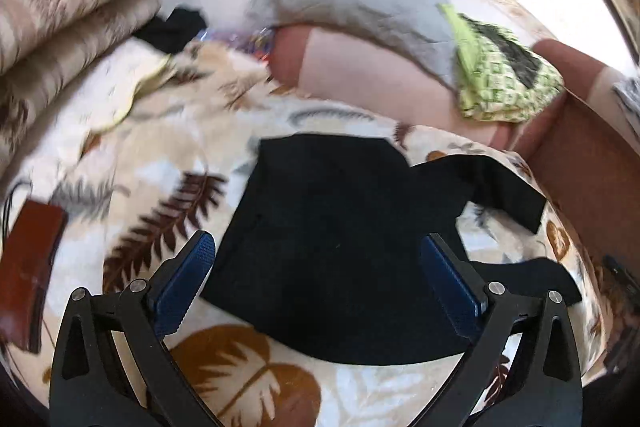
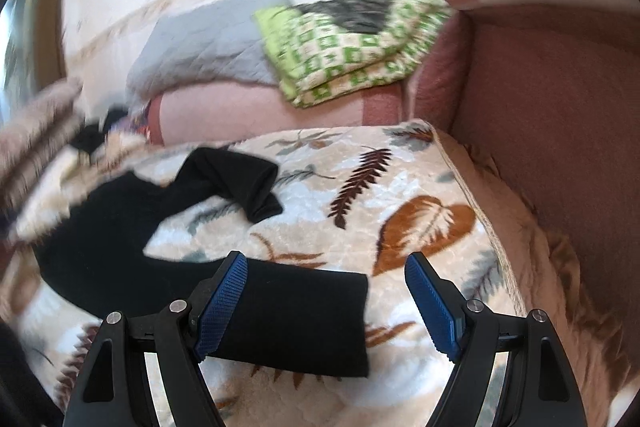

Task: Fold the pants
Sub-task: 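Lower the left gripper onto the black pants waistband and close it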

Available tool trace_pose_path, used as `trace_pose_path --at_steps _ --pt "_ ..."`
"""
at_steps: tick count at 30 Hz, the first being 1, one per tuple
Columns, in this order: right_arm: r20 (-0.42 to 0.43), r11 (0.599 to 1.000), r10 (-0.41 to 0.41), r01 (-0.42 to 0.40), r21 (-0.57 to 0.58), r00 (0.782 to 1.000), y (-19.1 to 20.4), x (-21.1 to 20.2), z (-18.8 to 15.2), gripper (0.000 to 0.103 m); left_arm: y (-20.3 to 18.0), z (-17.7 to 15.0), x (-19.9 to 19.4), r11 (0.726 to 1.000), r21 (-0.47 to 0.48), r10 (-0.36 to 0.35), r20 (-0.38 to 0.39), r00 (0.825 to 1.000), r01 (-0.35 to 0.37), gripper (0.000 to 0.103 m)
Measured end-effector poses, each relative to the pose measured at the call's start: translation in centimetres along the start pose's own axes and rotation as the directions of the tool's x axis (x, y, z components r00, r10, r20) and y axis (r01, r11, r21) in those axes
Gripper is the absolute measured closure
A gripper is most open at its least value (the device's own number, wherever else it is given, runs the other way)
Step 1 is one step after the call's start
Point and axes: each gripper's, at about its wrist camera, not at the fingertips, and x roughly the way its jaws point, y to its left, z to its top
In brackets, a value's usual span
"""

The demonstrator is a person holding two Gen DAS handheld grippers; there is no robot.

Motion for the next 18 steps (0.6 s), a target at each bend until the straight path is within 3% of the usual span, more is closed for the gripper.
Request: trace_pose_path --at_steps 3,7,10,12,14,16,18 --pt "-0.028 0.967 0.156 -0.147 0.210 0.987 -3.5 -0.1 -0.7 0.024 1.9 0.0 0.4 0.995 -0.095 -0.034 -0.028 0.999 0.032 0.001" --pt "-0.105 0.848 0.349 -0.267 0.457 0.931 -6.6 2.0 -2.7 0.024 4.2 -0.7 0.8 0.968 -0.235 -0.108 -0.060 0.992 0.091 0.001" --pt "-0.086 0.702 0.473 -0.316 0.639 0.877 -8.2 3.4 -4.2 0.024 5.2 -1.2 1.4 0.947 -0.315 -0.102 -0.099 0.990 0.066 0.001" --pt "-0.109 0.635 0.506 -0.284 0.718 0.855 -8.7 4.2 -5.3 0.023 5.4 -1.5 2.0 0.931 -0.360 -0.114 -0.135 0.984 0.059 0.001" --pt "-0.186 0.606 0.530 -0.216 0.766 0.827 -8.5 5.2 -6.7 0.024 5.5 -1.6 2.2 0.926 -0.373 -0.122 -0.148 0.981 0.059 0.001" --pt "-0.170 0.615 0.527 -0.236 0.752 0.833 -8.1 5.2 -5.9 0.020 5.3 -1.6 2.1 0.928 -0.368 -0.123 -0.144 0.982 0.062 0.001" --pt "-0.133 0.587 0.553 -0.272 0.762 0.822 -7.8 5.9 -5.7 0.020 5.1 -1.6 2.1 0.929 -0.364 -0.127 -0.138 0.982 0.069 0.001"
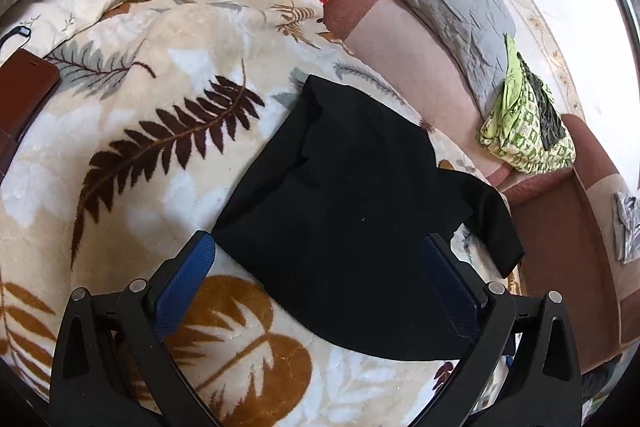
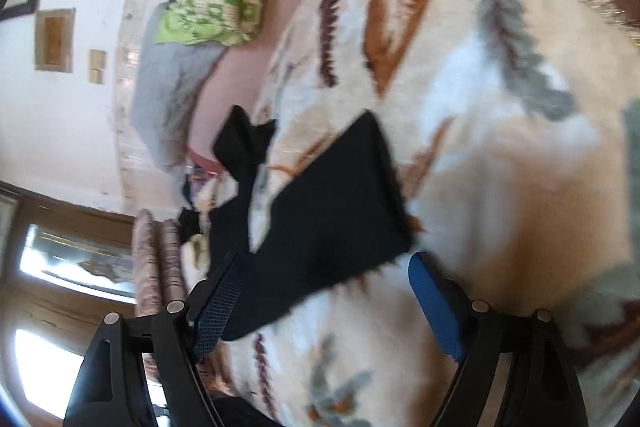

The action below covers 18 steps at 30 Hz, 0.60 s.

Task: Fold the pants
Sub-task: 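Lower the left gripper onto the black pants waistband and close it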

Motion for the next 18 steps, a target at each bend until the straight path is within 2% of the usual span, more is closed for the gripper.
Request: trace_pose_path --at_steps 2,5,8,11,15,18 --pt "0.001 0.998 0.055 -0.055 0.009 0.999 0.3 0.7 0.5 0.020 -0.1 0.0 0.1 1.000 0.002 -0.001 -0.001 1.000 0.001 0.001" --pt "0.078 0.985 0.170 -0.172 0.015 0.982 0.8 -0.1 1.2 0.025 0.0 0.0 0.1 1.000 -0.005 -0.001 -0.003 1.000 0.001 0.001" --pt "0.129 0.990 0.138 -0.140 0.014 0.982 0.7 -0.9 1.2 0.025 0.5 0.1 0.1 1.000 -0.024 -0.005 0.003 1.000 0.005 0.001" --pt "0.092 0.990 0.119 -0.125 0.066 0.989 -0.5 -0.4 1.1 0.027 1.1 0.3 0.2 0.999 -0.049 -0.017 -0.005 1.000 0.016 0.001" --pt "0.071 0.993 0.103 -0.106 0.045 0.992 -0.2 -0.1 1.3 0.027 2.0 0.4 0.2 0.994 -0.100 -0.049 -0.018 0.999 0.047 0.001" --pt "0.052 0.998 0.052 -0.053 0.029 0.997 -0.2 0.5 1.2 0.029 2.6 0.3 0.6 0.988 -0.146 -0.057 -0.037 0.998 0.051 0.001"
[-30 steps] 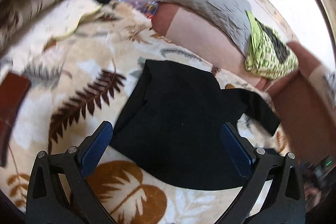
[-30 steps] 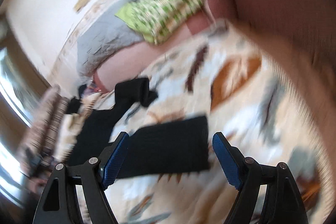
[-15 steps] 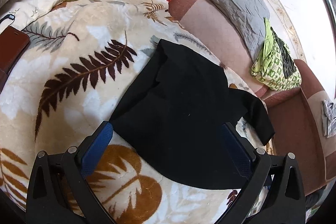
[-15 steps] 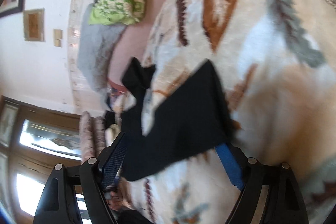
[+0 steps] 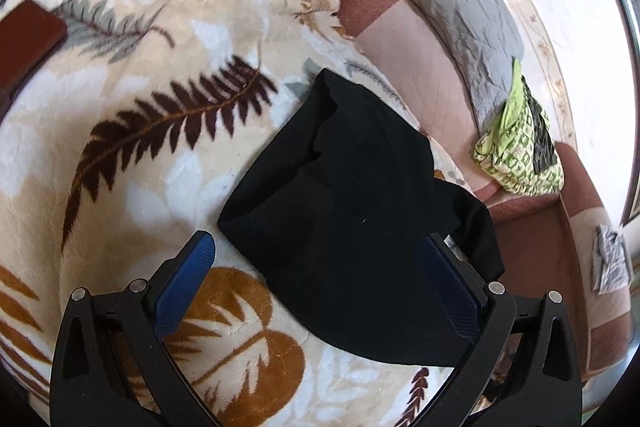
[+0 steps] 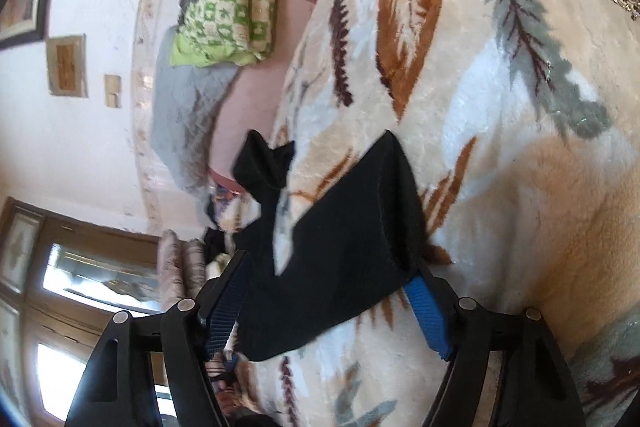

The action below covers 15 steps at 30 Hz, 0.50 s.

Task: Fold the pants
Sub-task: 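Lower the left gripper onto the black pants waistband and close it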

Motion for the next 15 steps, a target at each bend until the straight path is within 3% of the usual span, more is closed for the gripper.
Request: trace_pose_path --at_steps 3,7,10,15 --pt "-0.022 0.997 -0.058 0.057 -0.043 0.998 0.4 0.7 -0.2 0.029 0.8 0.2 0.7 0.999 -0.046 0.011 -0.036 0.999 -0.013 0.001" --pt "-0.024 0.993 -0.098 0.096 -0.067 0.995 0.5 1.3 -0.3 0.029 1.6 0.6 2.4 0.993 -0.103 -0.069 -0.111 0.991 0.057 0.001" --pt "-0.008 0.995 -0.089 0.088 -0.055 0.996 0.4 1.0 -0.4 0.029 1.8 1.4 3.2 0.985 -0.130 -0.128 -0.124 0.984 0.112 0.001" --pt "0.004 0.997 -0.070 0.070 -0.034 0.998 0.1 0.7 -0.3 0.030 2.3 1.8 3.7 0.978 -0.167 -0.141 -0.095 0.985 0.123 0.001"
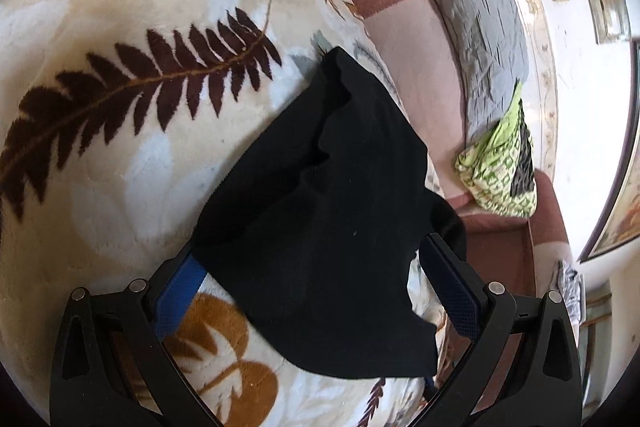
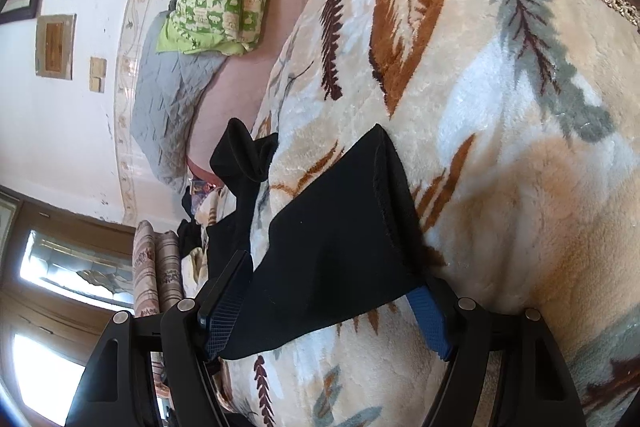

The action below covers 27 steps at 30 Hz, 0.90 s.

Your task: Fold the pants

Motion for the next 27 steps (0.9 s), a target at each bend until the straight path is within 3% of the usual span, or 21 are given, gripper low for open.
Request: trace_pose_path --at_steps 6,8,10,11,13,17,22,23,27 --pt "0.003 1.000 0.000 -0.001 0.011 1.000 0.0 -0.1 0.0 0.029 -0.7 -0.4 0.2 0.997 0.068 0.032 -0.008 0.999 -0.031 0.002" --pt "0.000 1.000 -0.001 0.001 0.009 1.000 0.0 -0.1 0.0 0.029 -0.7 -0.5 0.1 0.992 0.089 0.092 0.004 0.996 -0.092 0.025" --pt "0.003 1.000 0.004 -0.004 0.012 1.000 0.0 -0.2 0.0 0.029 -0.6 -0.7 0.4 0.979 0.109 0.175 -0.006 0.985 -0.173 0.072" --pt "0.004 1.000 0.008 -0.008 0.016 1.000 -0.1 -0.3 0.0 0.029 -0.5 -0.8 0.6 0.978 0.108 0.183 -0.018 0.983 -0.180 0.076" --pt "0.007 1.000 0.015 -0.015 0.024 1.000 -0.1 -0.3 0.1 0.029 -0.6 -1.1 0.6 0.974 0.125 0.191 -0.015 0.981 -0.188 0.081" --pt "0.001 0.999 0.036 -0.036 0.035 0.999 -0.2 -0.6 0.2 0.032 -2.5 -1.9 0.8 0.941 0.236 0.242 0.027 0.970 -0.241 0.088" --pt "0.001 0.998 -0.014 0.014 0.065 1.000 -1.1 -1.0 0.3 0.060 -4.2 -2.7 1.5 0.874 0.354 0.326 0.082 0.942 -0.334 0.088" --pt "-0.004 0.997 -0.037 0.037 0.064 0.999 -1.2 -1.0 0.3 0.067 -4.2 -2.7 1.6 0.872 0.355 0.330 0.084 0.940 -0.337 0.088" --pt "-0.010 0.994 -0.098 0.098 0.050 0.995 -1.3 -1.1 0.3 0.075 -3.7 -2.6 1.4 0.878 0.341 0.326 0.084 0.942 -0.335 0.092"
